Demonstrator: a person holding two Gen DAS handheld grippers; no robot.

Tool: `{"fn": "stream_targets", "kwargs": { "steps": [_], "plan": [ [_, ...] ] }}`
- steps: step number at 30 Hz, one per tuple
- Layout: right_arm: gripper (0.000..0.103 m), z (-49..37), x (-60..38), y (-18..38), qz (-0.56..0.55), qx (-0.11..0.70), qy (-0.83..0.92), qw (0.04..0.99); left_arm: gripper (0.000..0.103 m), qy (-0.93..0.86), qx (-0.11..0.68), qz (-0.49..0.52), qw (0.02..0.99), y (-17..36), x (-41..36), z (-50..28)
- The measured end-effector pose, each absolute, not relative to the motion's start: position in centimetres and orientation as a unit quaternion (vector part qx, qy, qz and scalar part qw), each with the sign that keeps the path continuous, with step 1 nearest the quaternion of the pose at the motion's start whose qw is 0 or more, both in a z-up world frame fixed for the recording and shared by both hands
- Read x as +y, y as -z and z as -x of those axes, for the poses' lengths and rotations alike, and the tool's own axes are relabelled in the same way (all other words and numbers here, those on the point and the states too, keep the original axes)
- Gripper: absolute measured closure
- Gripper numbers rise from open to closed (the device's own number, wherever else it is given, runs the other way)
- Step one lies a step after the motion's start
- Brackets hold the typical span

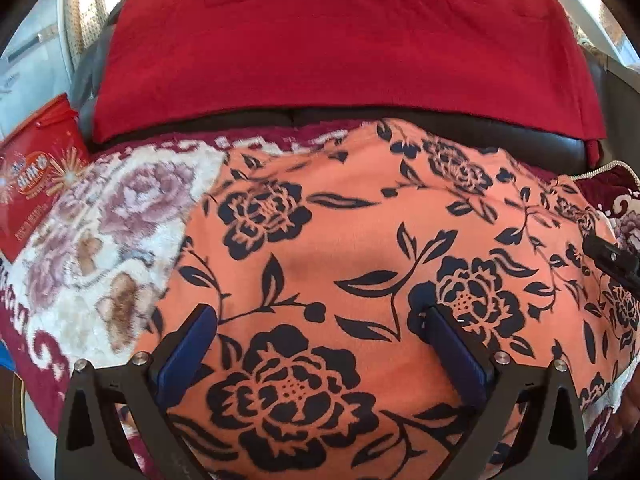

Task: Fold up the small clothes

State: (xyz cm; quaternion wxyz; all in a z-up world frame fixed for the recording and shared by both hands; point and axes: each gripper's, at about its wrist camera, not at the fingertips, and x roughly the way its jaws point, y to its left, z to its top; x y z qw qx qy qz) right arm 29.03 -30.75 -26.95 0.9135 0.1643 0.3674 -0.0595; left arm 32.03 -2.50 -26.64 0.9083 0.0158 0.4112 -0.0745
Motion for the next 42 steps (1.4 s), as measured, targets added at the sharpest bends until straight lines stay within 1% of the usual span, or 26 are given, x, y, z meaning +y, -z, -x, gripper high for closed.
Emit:
{"fn": "stream_targets", "kwargs": {
  "steps": [8,13,16,19,26,28,32,34,38,42],
  "plan": [
    [0.053,-24.1,-29.3,25.8,-0.142,0.353,0.041,0.924,0.000,0.058,0.381,-0.018,0.922,25.6,-2.5,-29.2],
    [0.053,-22.2,-28.6,25.6,-0.119,0.356,0.038,0.926,0.000,0.056,0.389,-0.038,0.919,26.4,-3.5,-28.7],
    [0.053,-22.3,-28.6,27.7,-0.126,0.411,0.042,0.902,0.000,0.058,0.406,-0.045,0.911,27.7,-3.9,-29.2],
    [0.053,-22.2,-28.5,27.5,-0.123,0.405,0.043,0.905,0.000,0.059,0.409,-0.030,0.910,27.3,-3.5,-29.2],
    [0.053,-21.7,-29.3,25.7,-0.152,0.360,0.044,0.919,0.000,0.059,0.394,-0.033,0.916,26.4,-3.6,-29.1],
    [0.053,-22.1,-29.4,25.9,-0.154,0.369,0.048,0.915,0.000,0.061,0.387,-0.028,0.920,26.1,-3.5,-29.0],
    [0.053,-23.3,-29.4,27.8,-0.153,0.415,0.058,0.895,0.000,0.065,0.377,-0.026,0.924,25.6,-3.7,-28.8],
    [0.053,-23.3,-29.1,27.6,-0.142,0.412,0.060,0.898,0.000,0.067,0.371,-0.027,0.926,25.5,-3.9,-28.6],
    [0.053,-22.8,-29.9,27.1,-0.172,0.397,0.051,0.900,0.000,0.071,0.364,-0.032,0.928,25.2,-4.1,-28.4],
    [0.053,-22.4,-30.1,26.2,-0.174,0.371,0.056,0.910,0.000,0.075,0.361,-0.029,0.929,24.9,-4.1,-28.3]
  ]
}}
